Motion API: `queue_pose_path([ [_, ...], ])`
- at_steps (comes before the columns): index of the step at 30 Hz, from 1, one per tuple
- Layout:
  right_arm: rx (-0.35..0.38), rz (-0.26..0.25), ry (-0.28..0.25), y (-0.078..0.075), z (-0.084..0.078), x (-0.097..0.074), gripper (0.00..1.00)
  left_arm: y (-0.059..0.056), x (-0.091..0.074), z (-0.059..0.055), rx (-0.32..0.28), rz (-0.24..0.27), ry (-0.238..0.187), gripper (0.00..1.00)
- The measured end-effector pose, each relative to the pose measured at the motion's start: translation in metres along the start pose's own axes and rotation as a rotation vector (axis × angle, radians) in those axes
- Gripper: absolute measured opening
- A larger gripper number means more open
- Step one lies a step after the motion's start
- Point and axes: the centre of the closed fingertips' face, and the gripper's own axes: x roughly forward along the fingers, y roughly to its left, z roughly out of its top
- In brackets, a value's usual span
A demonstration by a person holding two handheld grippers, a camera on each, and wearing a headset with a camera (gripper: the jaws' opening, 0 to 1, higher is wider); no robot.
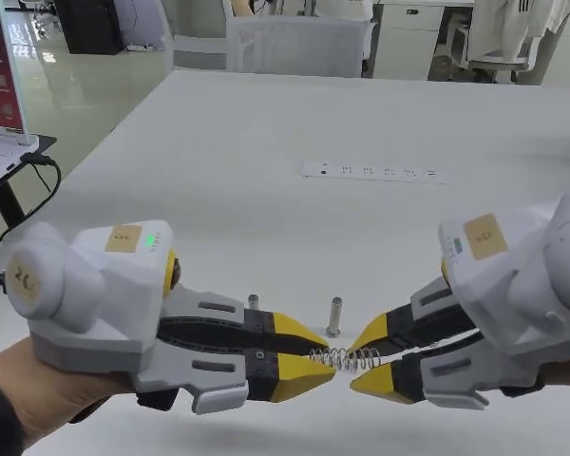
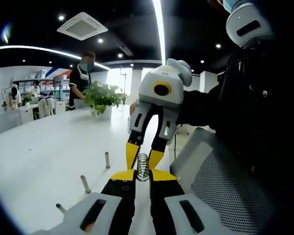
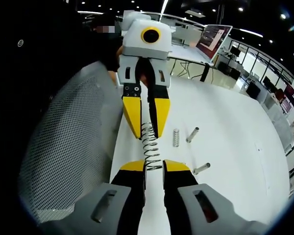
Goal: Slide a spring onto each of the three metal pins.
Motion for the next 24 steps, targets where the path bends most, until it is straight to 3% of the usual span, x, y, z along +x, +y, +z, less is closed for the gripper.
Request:
queue_pose_path([
  [12,-0.003,-0.002,-0.005,0.002,0.005,-0.006,0.09,-0.001,0.001,-0.002,0.007,-0.004,0.004,0.03],
  [24,0.035,0.053,-0.053,0.01,0.019,-0.015,0.09,-0.007,0.004,-0.01,0.03,-0.026,0.043,0.02],
])
